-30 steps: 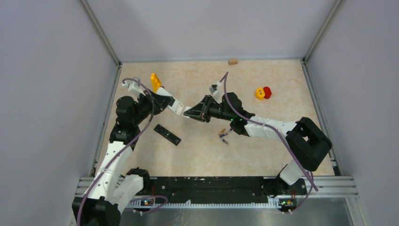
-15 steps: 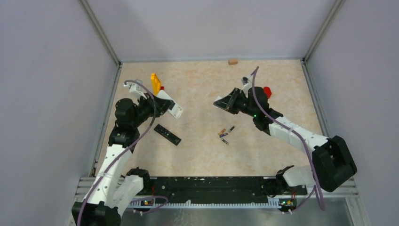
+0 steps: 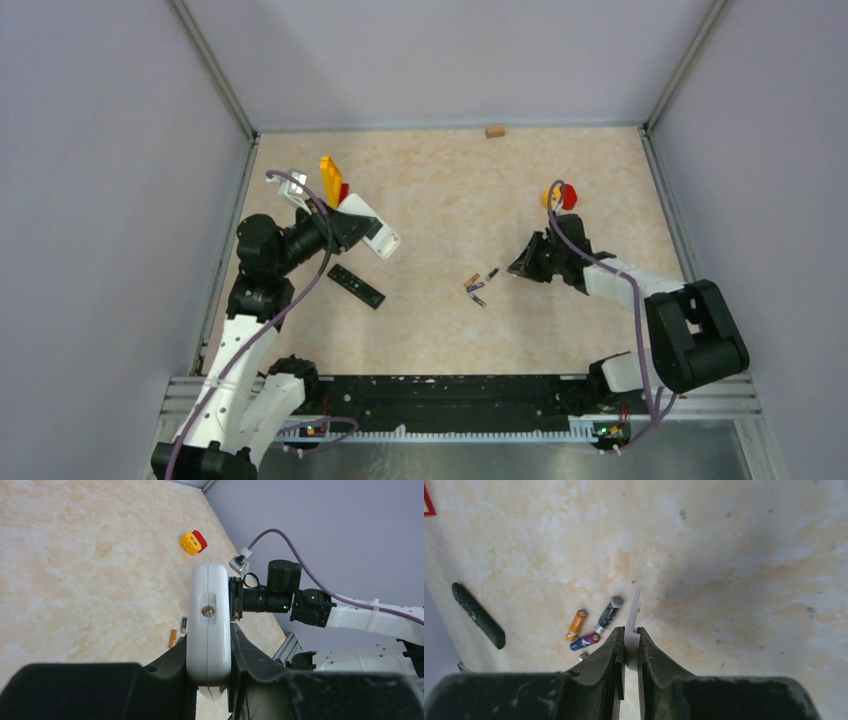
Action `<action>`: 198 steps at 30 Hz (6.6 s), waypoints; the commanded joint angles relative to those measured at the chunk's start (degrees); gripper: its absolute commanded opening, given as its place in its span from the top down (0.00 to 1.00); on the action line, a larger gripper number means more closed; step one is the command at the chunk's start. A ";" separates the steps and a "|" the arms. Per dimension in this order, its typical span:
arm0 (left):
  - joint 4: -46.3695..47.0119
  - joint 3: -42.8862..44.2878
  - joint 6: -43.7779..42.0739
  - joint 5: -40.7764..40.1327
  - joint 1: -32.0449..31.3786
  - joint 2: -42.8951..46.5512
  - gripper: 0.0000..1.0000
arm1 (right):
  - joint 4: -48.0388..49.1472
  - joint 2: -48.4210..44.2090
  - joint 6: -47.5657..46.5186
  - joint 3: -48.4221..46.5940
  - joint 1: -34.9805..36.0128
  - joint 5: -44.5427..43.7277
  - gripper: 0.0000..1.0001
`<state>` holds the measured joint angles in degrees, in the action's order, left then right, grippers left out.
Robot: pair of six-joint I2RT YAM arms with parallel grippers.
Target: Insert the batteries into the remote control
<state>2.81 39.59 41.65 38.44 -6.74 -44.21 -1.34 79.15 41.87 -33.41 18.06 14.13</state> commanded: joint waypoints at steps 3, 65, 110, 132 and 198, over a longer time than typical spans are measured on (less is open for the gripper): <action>7.36 1.12 1.86 4.39 -0.02 0.76 1.00 | -3.40 -0.02 -4.38 1.13 -2.52 -4.58 0.81; 13.24 2.62 -3.25 22.77 0.06 3.47 1.00 | -21.63 15.85 -32.03 -21.85 31.08 -18.22 0.68; 50.00 -14.33 40.31 -26.47 -10.83 -0.89 1.00 | 19.89 -13.78 3.76 -28.37 33.57 -15.89 1.00; 67.17 -17.18 46.26 -30.22 -11.98 -10.33 1.00 | 31.69 -1.59 -17.91 -34.04 41.39 -30.74 1.00; 75.40 -18.13 50.72 -37.23 -13.08 -11.66 1.00 | 19.53 2.57 -16.14 -41.61 47.40 -45.52 0.75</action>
<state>69.87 21.02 90.98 1.98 -19.62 -56.53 21.19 81.54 25.76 -71.83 65.14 -27.86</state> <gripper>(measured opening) 0.259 0.261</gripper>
